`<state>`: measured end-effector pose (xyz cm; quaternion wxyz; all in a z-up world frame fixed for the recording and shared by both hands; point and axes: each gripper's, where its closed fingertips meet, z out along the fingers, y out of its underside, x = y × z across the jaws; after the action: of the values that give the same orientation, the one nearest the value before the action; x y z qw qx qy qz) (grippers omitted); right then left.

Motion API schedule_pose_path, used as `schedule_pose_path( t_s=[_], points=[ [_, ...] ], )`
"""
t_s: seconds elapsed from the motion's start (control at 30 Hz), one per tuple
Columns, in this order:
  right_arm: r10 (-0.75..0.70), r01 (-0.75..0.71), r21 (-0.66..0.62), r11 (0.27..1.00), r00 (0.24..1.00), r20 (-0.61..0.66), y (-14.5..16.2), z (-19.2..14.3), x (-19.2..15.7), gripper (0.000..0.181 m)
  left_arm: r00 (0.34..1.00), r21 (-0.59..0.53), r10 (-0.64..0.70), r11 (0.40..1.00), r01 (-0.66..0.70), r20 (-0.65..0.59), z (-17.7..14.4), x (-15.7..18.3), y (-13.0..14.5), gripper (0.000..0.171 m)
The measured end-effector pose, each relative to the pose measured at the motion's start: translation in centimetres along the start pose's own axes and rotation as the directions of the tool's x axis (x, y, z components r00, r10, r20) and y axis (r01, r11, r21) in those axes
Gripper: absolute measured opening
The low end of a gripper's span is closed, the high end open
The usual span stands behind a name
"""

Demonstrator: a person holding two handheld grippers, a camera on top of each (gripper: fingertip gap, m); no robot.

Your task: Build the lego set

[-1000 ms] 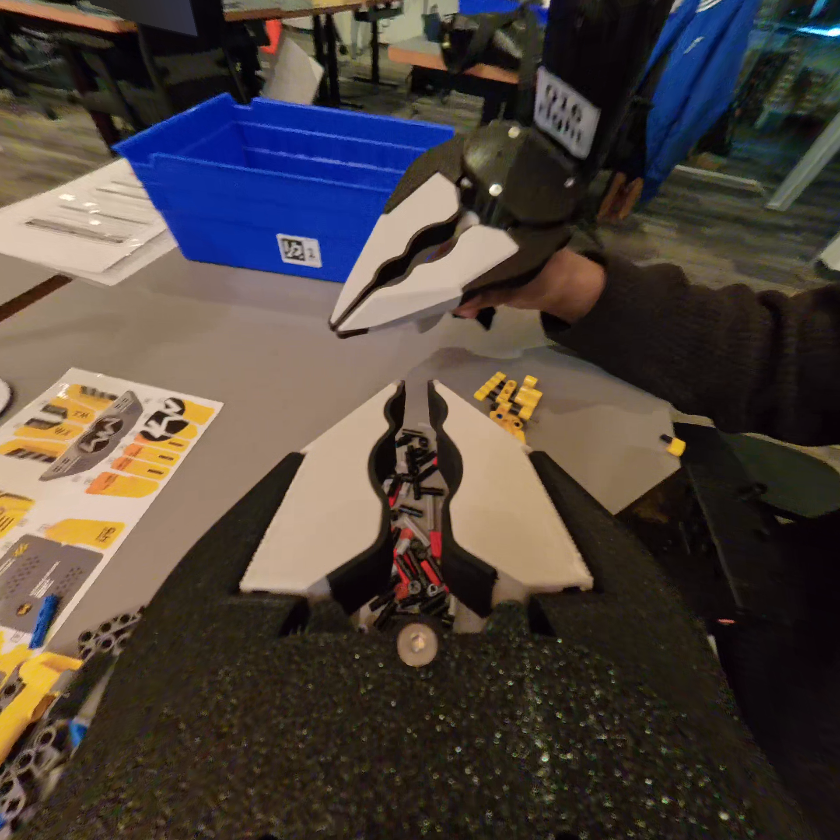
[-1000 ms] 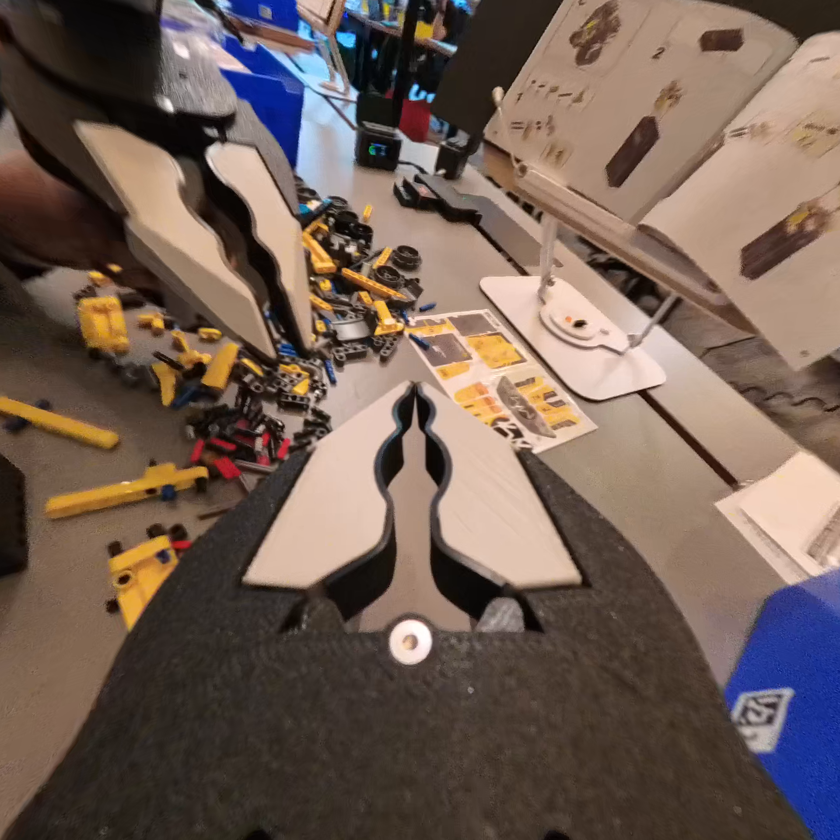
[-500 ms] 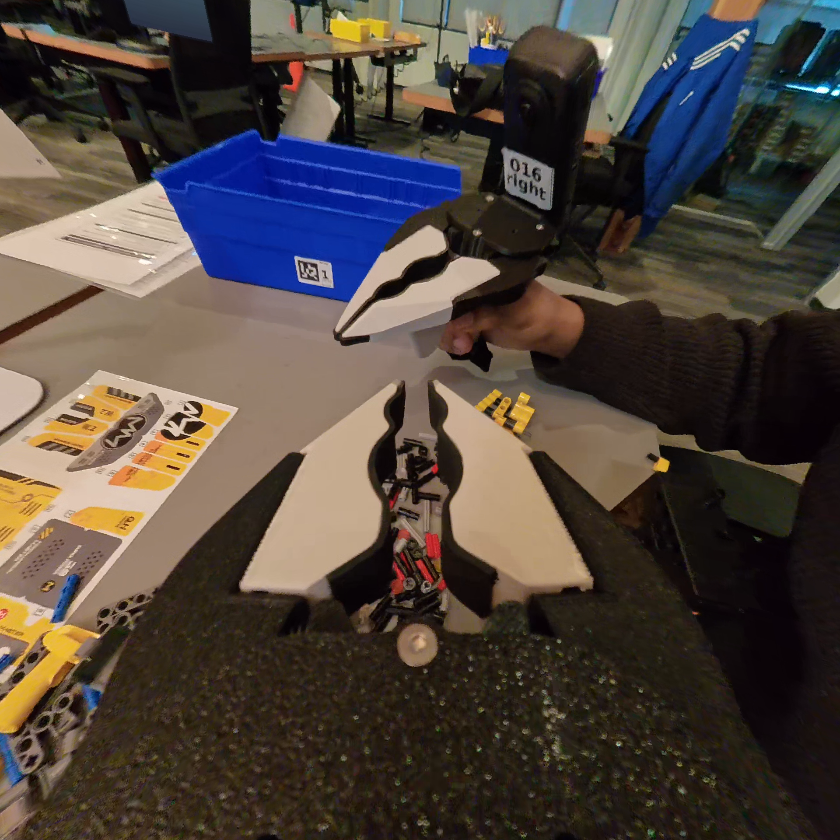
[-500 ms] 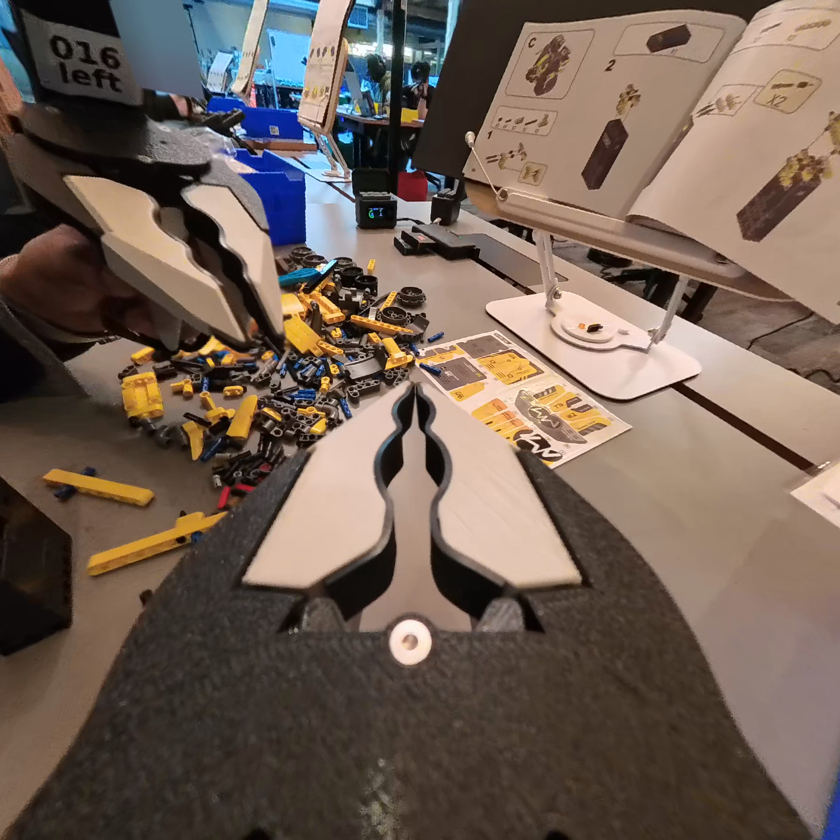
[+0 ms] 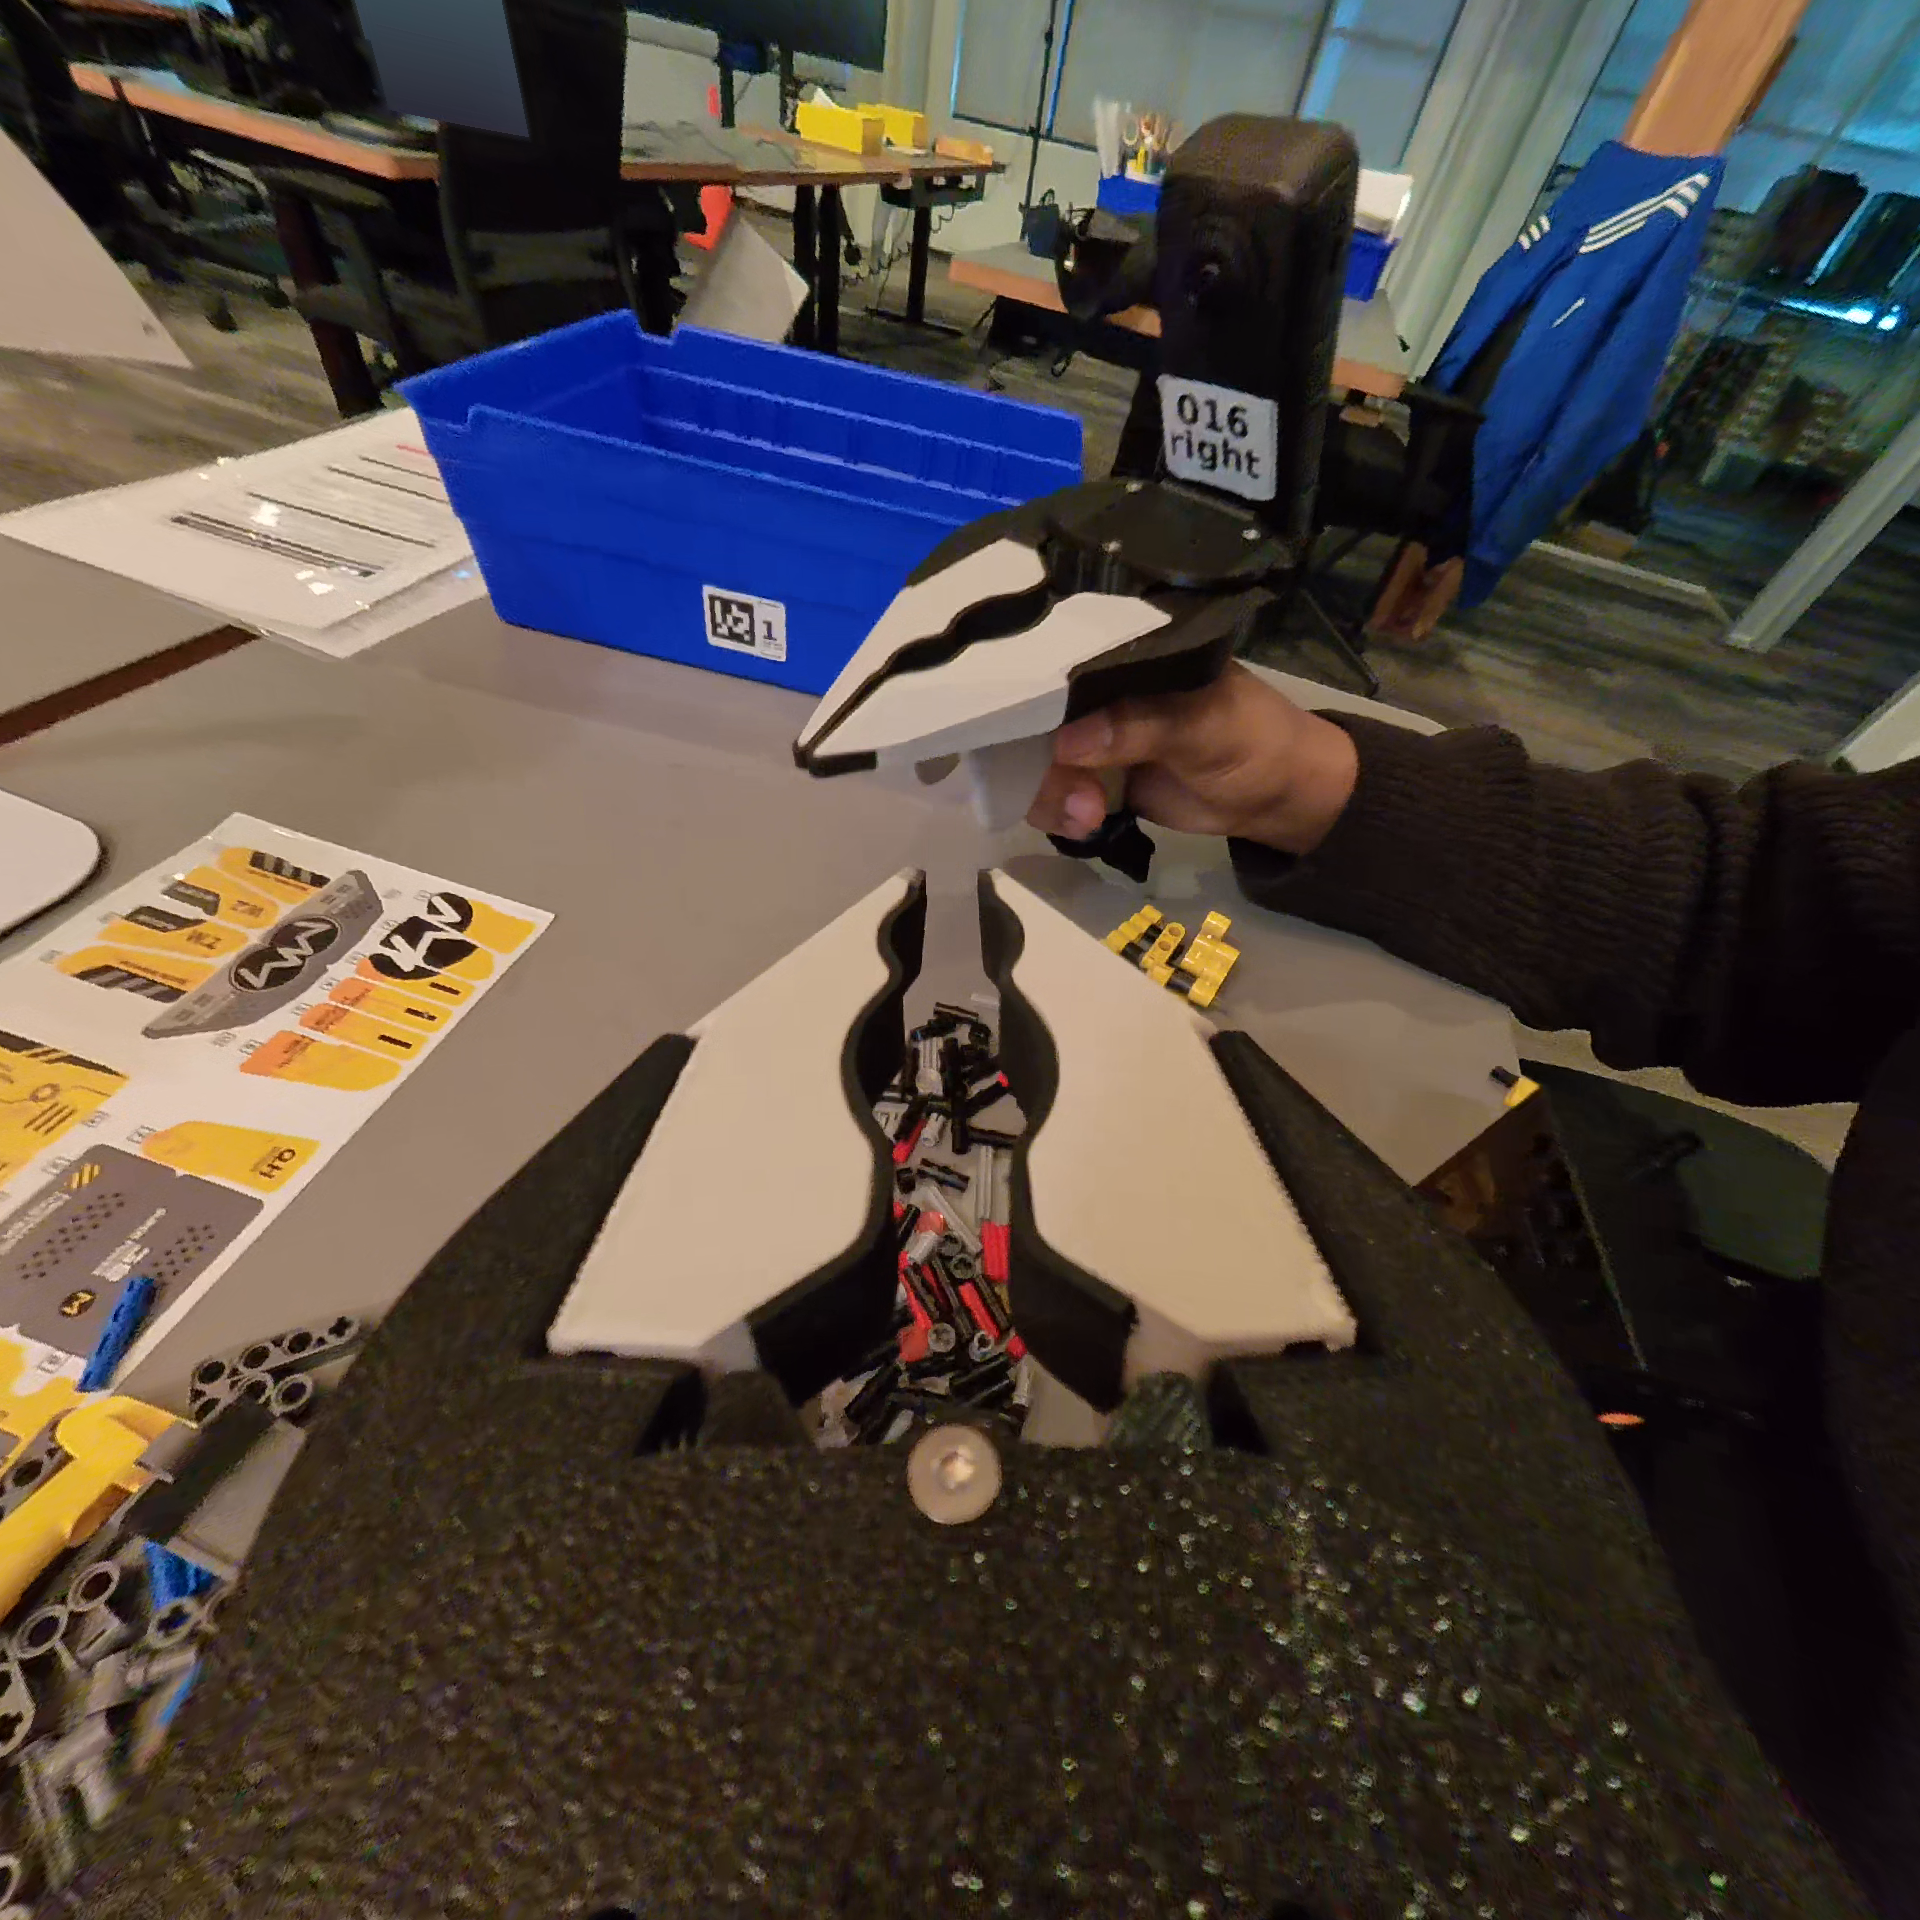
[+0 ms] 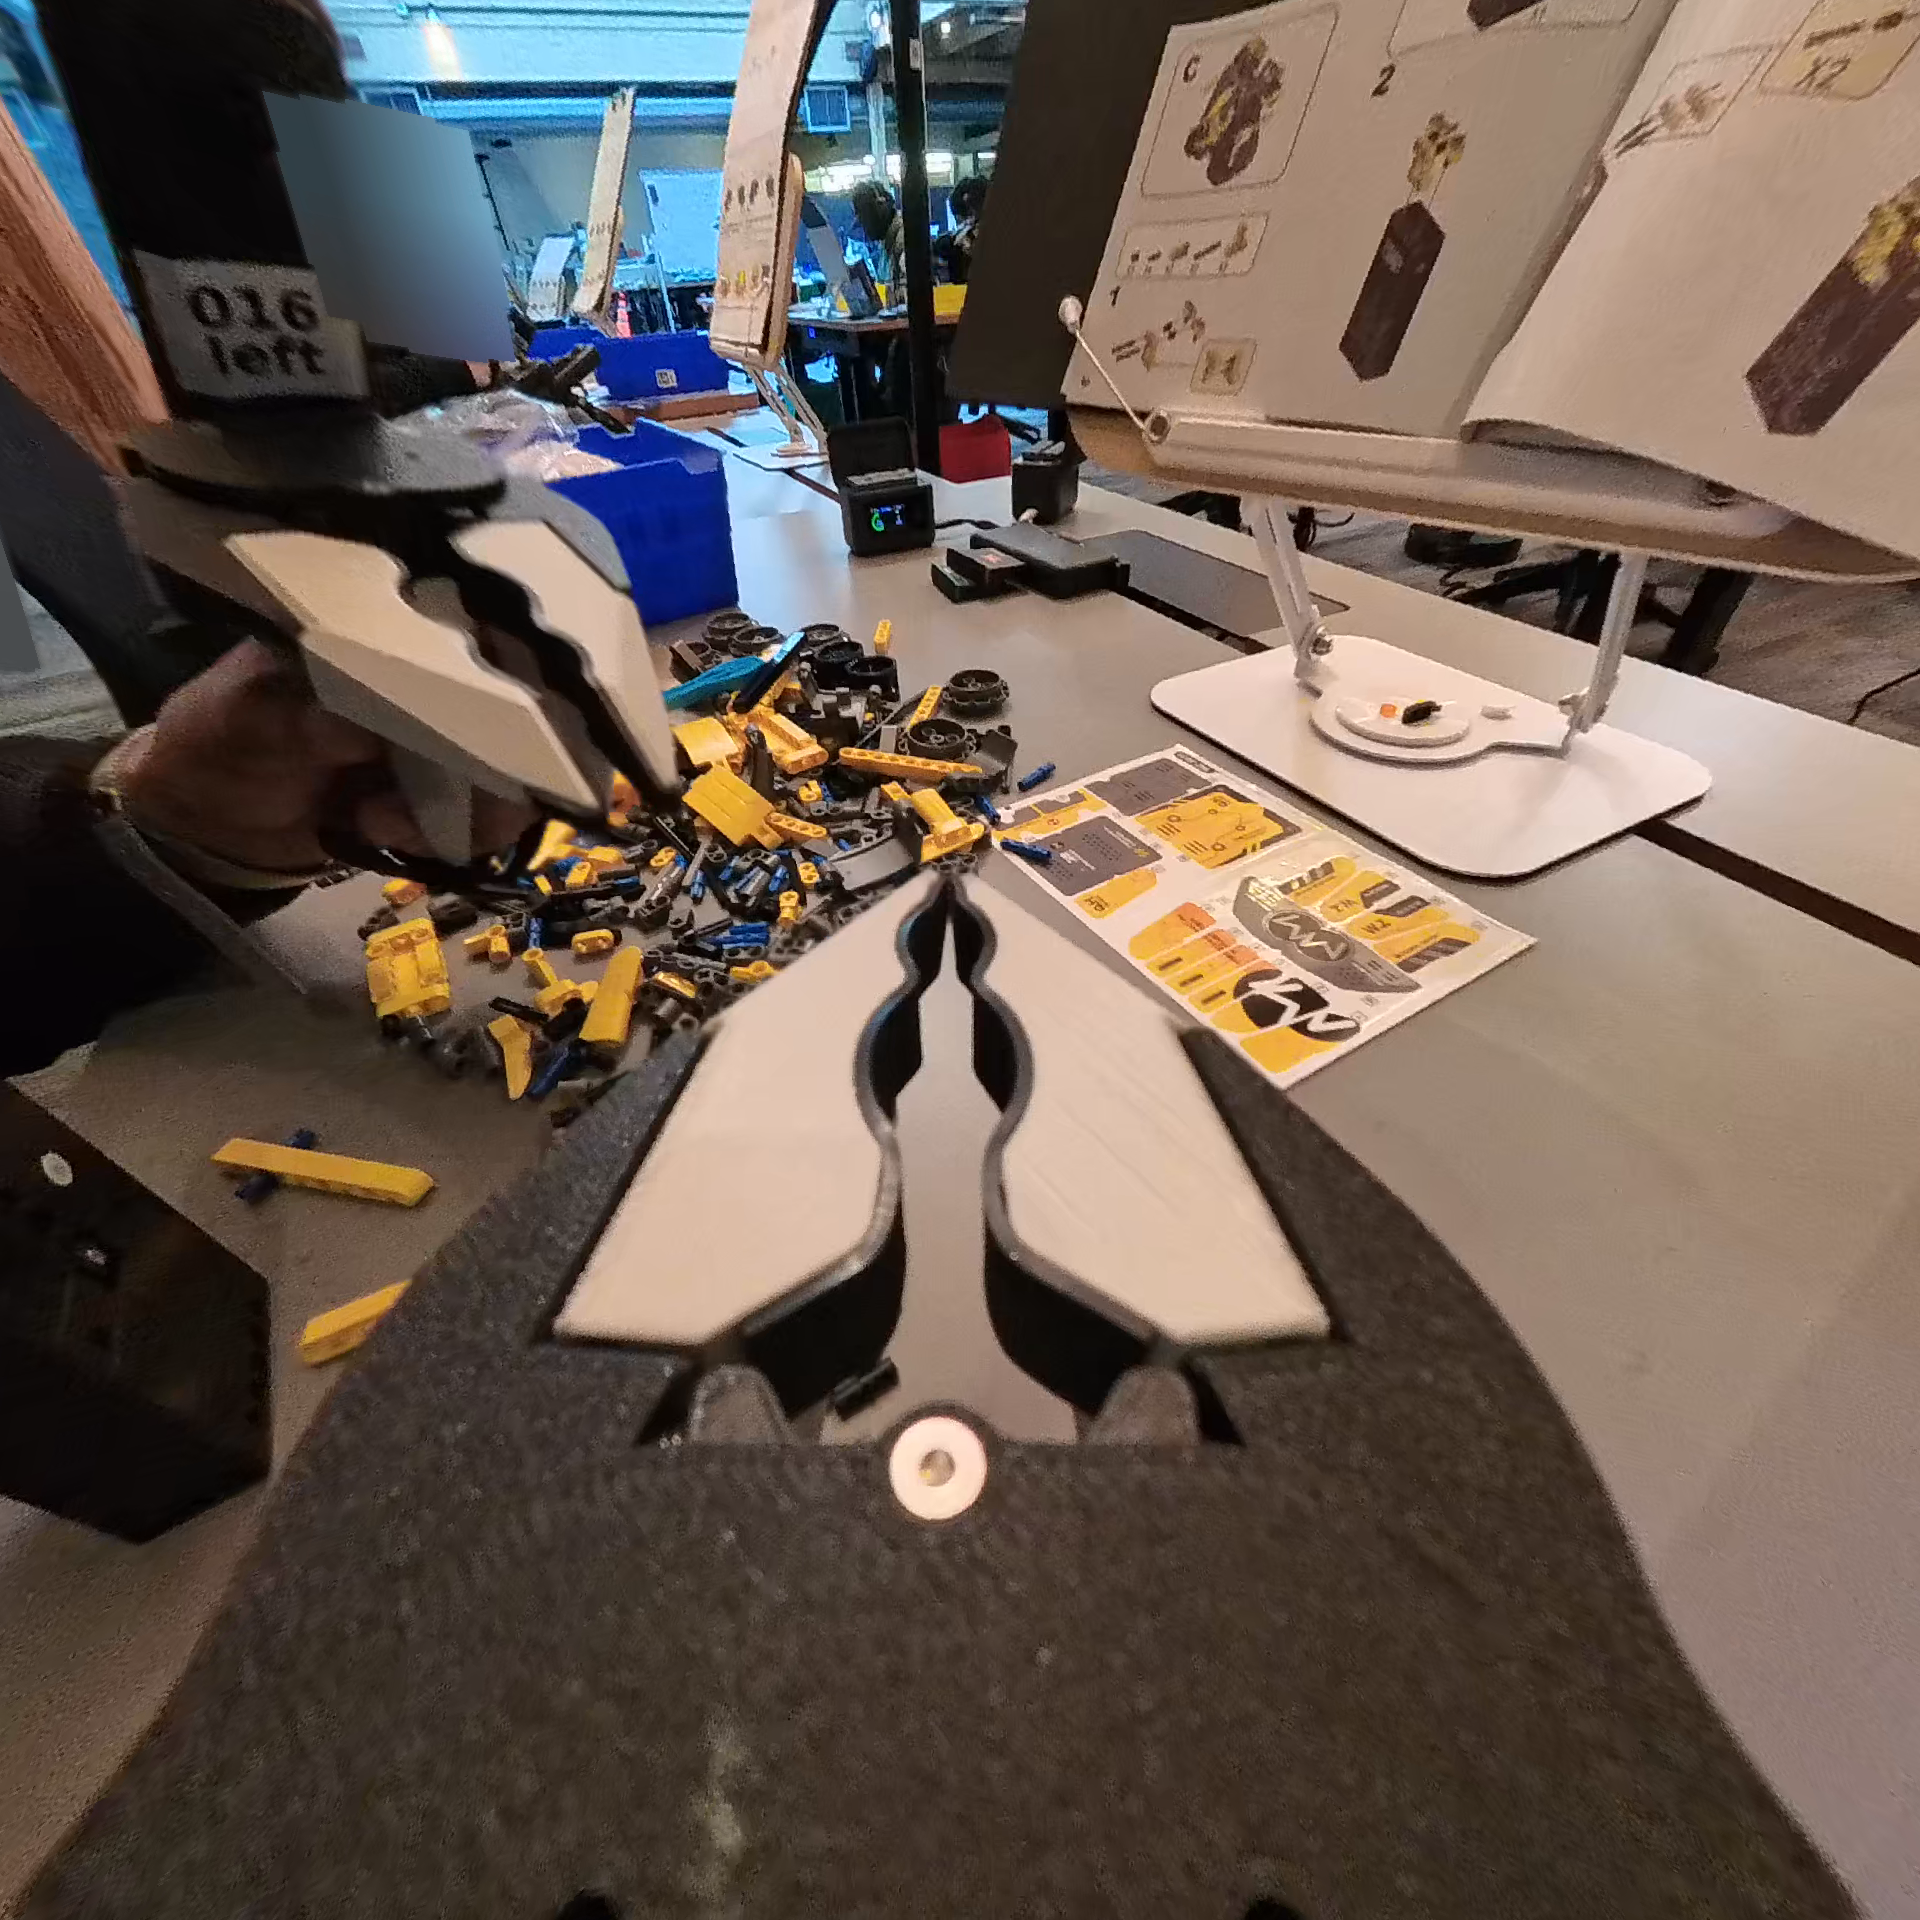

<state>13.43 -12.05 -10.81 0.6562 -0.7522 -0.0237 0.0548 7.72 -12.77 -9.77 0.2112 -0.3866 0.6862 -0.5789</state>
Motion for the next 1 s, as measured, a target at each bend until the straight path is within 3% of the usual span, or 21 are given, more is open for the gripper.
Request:
schedule_pose_path(
  t_s=[0.3,0.5,0.67,0.83,1.0],
  points=[
    [-0.019,0.019,0.017,1.000,1.000,-0.017,-0.8,-0.5,0.1,0.000,0.999,0.007,-0.048,0.999,0.049,-0.016,0.5,-0.4,0.6,0.009],
    [-0.099,0.102,0.024,0.995,0.989,-0.110,-1.2,-1.3,1.5,0.000,0.999,-0.003,-0.046,0.999,0.046,-0.004,0.9,-0.9,1.2,0.009],
    [-0.020,0.024,0.057,0.998,0.998,-0.066,-1.4,-1.3,1.3,0.000,0.994,0.021,-0.091,0.995,0.093,-0.062,0.9,0.0,0.8,0.009],
    [-0.031,0.035,0.047,0.998,0.997,-0.073,-1.2,-1.2,1.4,0.000,0.994,-0.012,-0.099,0.995,0.099,-0.048,1.5,-0.6,1.8,0.009],
    [-0.030,0.032,0.038,0.999,0.998,-0.052,-1.1,-0.9,0.8,0.000,0.978,-0.013,-0.170,0.985,0.169,-0.117,1.8,0.2,1.9,0.009]
  ],
)
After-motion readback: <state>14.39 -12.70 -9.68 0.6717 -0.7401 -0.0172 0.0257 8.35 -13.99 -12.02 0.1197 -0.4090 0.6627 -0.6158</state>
